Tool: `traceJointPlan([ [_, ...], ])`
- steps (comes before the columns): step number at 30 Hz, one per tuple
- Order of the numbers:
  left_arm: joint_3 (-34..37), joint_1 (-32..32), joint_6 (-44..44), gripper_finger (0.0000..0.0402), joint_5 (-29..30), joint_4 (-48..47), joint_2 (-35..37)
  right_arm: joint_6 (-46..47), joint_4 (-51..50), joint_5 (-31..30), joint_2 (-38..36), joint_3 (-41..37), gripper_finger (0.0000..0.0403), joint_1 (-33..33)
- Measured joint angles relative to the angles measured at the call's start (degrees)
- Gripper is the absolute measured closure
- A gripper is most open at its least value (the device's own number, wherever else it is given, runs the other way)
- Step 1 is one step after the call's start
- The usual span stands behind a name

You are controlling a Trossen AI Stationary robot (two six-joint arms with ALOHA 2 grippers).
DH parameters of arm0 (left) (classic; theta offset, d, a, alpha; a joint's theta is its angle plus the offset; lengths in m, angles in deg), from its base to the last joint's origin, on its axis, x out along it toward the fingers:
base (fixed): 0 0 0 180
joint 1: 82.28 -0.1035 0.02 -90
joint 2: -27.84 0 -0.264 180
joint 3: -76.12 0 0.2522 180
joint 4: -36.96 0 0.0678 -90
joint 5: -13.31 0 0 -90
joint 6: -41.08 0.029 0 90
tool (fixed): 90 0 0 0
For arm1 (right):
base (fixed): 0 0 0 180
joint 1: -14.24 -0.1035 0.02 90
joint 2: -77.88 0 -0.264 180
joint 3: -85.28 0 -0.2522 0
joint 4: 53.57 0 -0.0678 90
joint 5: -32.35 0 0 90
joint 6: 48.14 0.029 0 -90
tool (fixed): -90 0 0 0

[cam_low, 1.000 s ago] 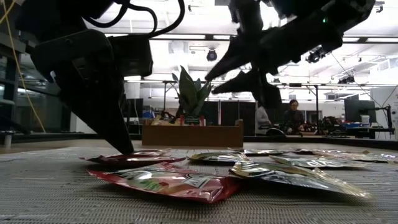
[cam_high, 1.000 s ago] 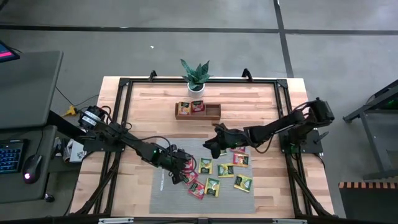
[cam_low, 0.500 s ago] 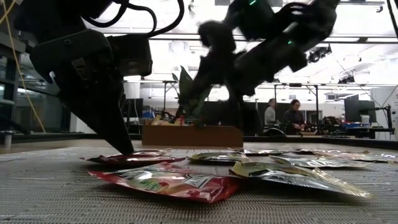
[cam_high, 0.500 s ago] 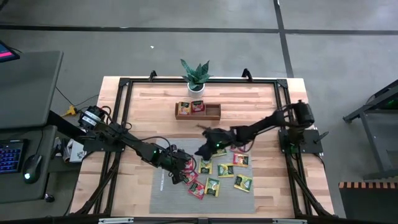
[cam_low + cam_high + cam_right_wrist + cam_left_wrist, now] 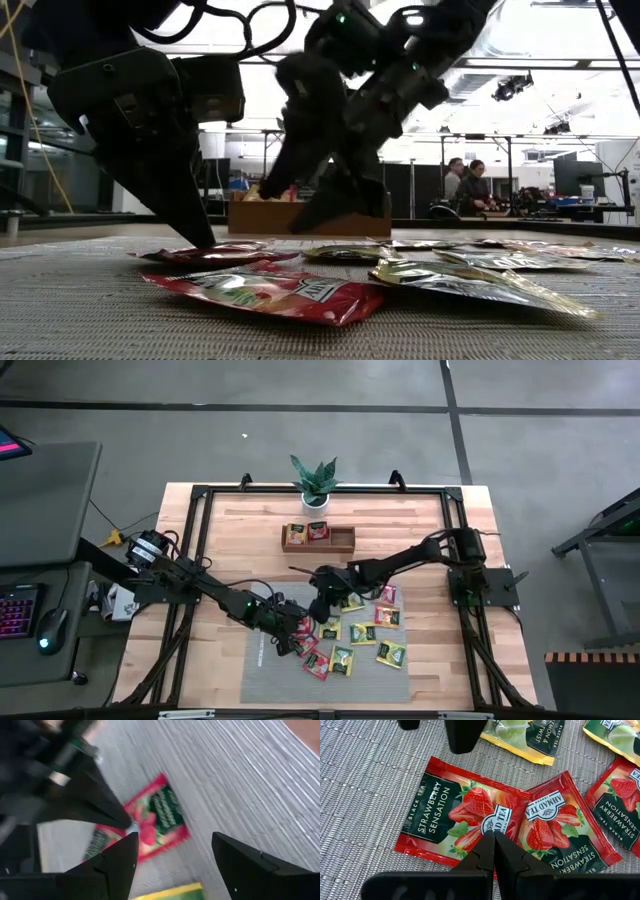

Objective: Pick & Place Tea
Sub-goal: Put the red tea bag into the middle section of the wooden organizer

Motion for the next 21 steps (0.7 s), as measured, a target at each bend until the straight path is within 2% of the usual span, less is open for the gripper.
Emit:
traceJointPlan([
  [18, 0.07, 0.00, 0.08, 0.0402, 0.13, 0.37, -0.04, -5.43, 5.56, 4.94, 4.10, 0.04, 0.0155, 0.44],
  [21, 0.09, 0.00, 0.28, 0.0402, 0.13, 0.42, -0.04, -6.14, 6.07, 7.31, 4.21, 0.04, 0.0155, 0.47],
])
